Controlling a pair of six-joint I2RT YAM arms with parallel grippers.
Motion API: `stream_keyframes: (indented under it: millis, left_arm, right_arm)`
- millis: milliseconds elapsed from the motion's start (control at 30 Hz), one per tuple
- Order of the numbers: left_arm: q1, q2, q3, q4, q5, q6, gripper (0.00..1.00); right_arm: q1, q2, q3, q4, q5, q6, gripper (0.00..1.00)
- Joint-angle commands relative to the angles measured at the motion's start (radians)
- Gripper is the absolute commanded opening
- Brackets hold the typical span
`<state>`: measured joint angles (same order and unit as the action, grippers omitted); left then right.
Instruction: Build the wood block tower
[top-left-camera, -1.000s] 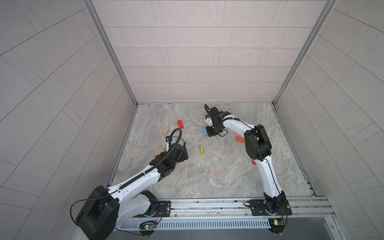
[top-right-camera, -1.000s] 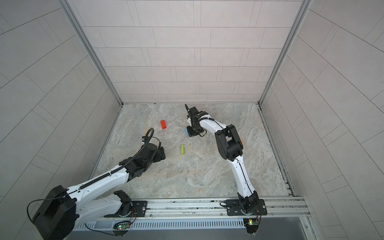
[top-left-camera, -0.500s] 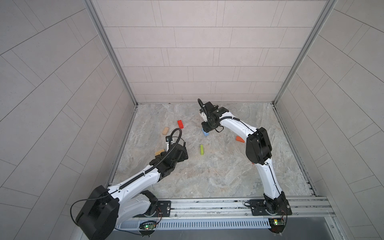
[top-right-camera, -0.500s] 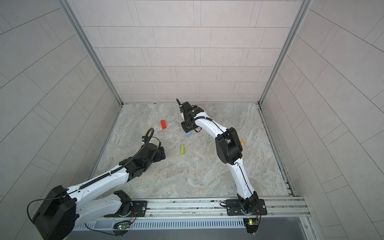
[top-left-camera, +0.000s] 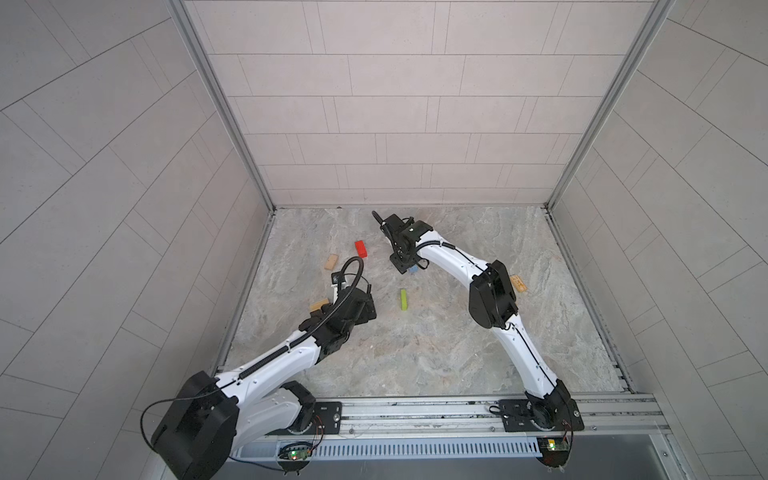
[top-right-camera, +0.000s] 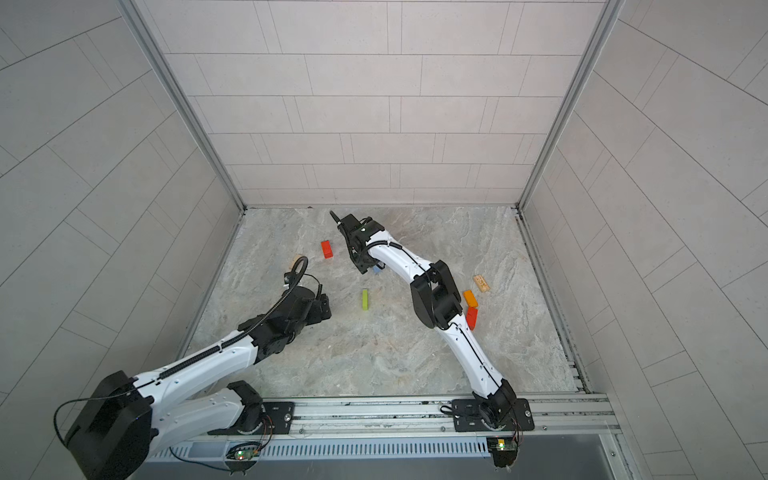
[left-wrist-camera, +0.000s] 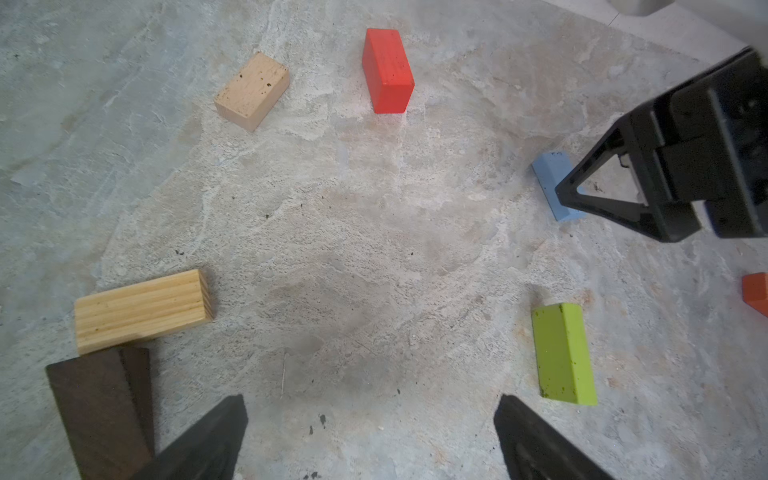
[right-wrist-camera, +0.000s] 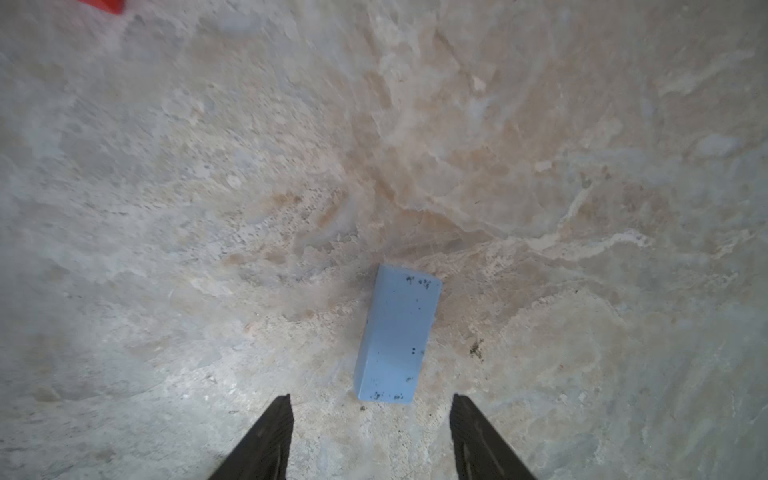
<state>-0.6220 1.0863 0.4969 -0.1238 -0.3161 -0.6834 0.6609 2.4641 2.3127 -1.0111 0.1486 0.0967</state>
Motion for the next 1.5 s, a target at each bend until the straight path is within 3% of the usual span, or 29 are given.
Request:
stream_keyframes:
  millis: [0,567,733,1067,1167,1300,1467]
  left_arm:
    - [0.005,-0.011,-0.015,0.008,-0.006,-0.005,1.0]
    - [0.005,0.006,-0.014,0.017,-0.001,-0.006,1.0]
    - [0.005,0.0,-0.015,0.015,-0.005,-0.005,1.0]
    - [0.007,0.005,-0.018,0.02,-0.002,-0.008,1.0]
    - [0.008,0.007,-0.016,0.024,0.011,-0.005,1.0]
    - [0.014,0.002,-0.001,0.003,0.02,0.008,1.0]
    - [0.025,-0.083,-0.011,0.015,0.061,0.008,0.97]
  right_arm:
    - [0.011,0.015,0.017,-0.017,0.056,-0.013,0.62]
    - [-0.071,0.055,0.04,0.021,-0.169,0.047,0.6]
    - [-0.107,0.071,0.04,0.04,-0.269,0.059,0.52]
    - [-0.119,0.092,0.039,0.043,-0.294,0.061,0.48]
    - [-0.12,0.099,0.038,0.043,-0.296,0.064,0.43]
    - [-0.124,0.099,0.038,0.042,-0.297,0.082,0.29]
    - [-0.133,0.078,0.038,0.019,-0.328,0.086,0.18]
